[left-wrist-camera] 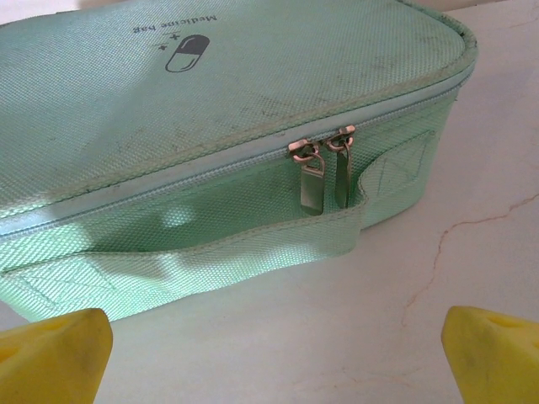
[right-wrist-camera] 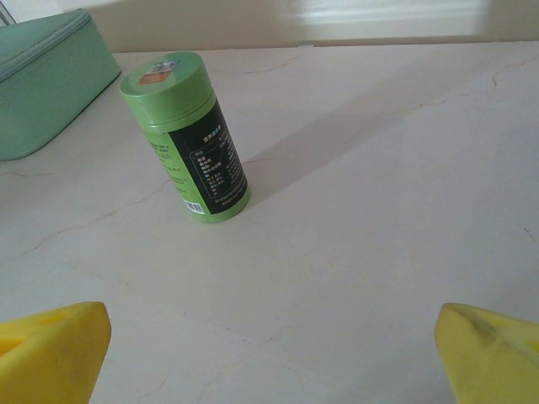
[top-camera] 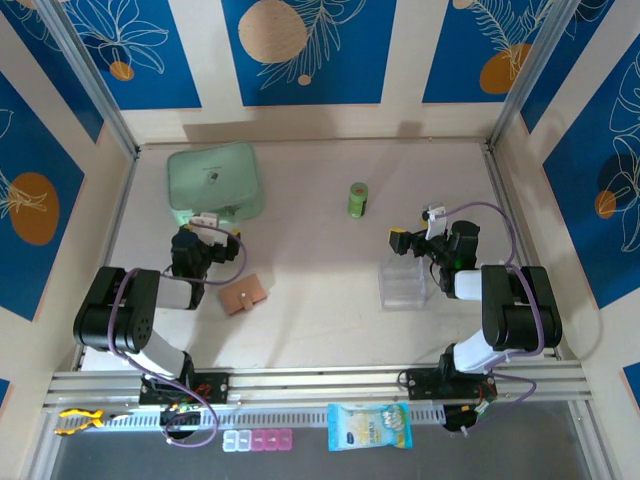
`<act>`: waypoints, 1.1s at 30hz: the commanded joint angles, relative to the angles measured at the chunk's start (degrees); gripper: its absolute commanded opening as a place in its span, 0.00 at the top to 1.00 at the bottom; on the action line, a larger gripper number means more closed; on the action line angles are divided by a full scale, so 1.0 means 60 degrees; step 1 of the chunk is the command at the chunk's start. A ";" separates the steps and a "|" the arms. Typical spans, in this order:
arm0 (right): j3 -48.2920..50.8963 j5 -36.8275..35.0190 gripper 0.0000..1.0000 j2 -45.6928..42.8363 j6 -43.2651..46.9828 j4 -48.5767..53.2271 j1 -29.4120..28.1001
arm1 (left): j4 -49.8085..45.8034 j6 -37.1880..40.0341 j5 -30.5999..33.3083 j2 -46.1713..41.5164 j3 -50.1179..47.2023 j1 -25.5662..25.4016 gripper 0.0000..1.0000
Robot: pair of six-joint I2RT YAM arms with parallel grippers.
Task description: Take the credit cards out of the card holder
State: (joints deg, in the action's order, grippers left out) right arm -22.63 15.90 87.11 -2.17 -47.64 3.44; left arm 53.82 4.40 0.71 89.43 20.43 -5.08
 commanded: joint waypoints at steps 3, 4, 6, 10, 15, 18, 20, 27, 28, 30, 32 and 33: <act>0.0029 -0.0533 0.01 -0.0086 -0.0033 -0.0106 -0.0101 | -0.0014 -0.0146 0.0123 -0.0006 0.0163 0.0155 0.00; 0.0001 -0.0611 0.01 -0.0135 -0.0015 -0.0031 -0.0129 | -0.0005 -0.0148 0.0145 -0.0035 0.0155 0.0145 0.00; -0.0079 -0.0721 0.01 -0.0288 0.0058 0.0260 -0.0214 | -0.0092 -0.0161 0.0132 -0.0194 0.0119 0.0151 0.00; -0.0475 -0.0918 0.01 -0.0681 0.0070 0.1325 -0.0311 | -0.0730 -0.0163 0.0253 -0.0886 0.0164 0.0146 0.00; -0.1216 -0.1488 0.01 -0.1434 0.0059 0.3586 -0.0504 | -0.2211 -0.0197 0.0439 -0.1988 0.0449 0.0094 0.00; -0.1591 -0.1881 0.03 -0.1801 -0.0016 0.5077 -0.0573 | -0.3240 -0.0550 0.0625 -0.2644 0.0733 0.0082 0.00; -0.1818 -0.2274 0.04 -0.2038 -0.0112 0.6082 -0.0659 | -0.4069 -0.0785 0.0508 -0.2989 0.1048 0.0057 0.00; -0.2921 -0.2732 0.13 -0.2463 -0.1409 0.9968 -0.0643 | -0.8184 -0.1827 -0.0220 -0.3696 0.3059 0.0056 0.00; -0.3052 -0.2766 0.16 -0.2466 -0.1575 1.0444 -0.0661 | -0.8859 -0.1899 -0.0384 -0.3749 0.3452 0.0063 0.01; -0.3238 -0.2924 0.23 -0.2478 -0.1932 1.1166 -0.0690 | -0.9936 -0.1909 -0.0731 -0.3800 0.4133 0.0070 0.01; -0.3353 -0.3033 0.28 -0.2506 -0.2330 1.1728 -0.0706 | -1.0800 -0.1977 -0.0901 -0.3829 0.4702 0.0056 0.02; -0.3388 -0.3071 0.32 -0.2532 -0.2535 1.2013 -0.0729 | -1.1240 -0.2005 -0.0945 -0.3809 0.5052 0.0056 0.02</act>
State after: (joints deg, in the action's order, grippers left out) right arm -41.39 -1.15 73.38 -12.38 13.47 -0.45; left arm -0.60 -5.85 -1.58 67.88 46.33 -5.08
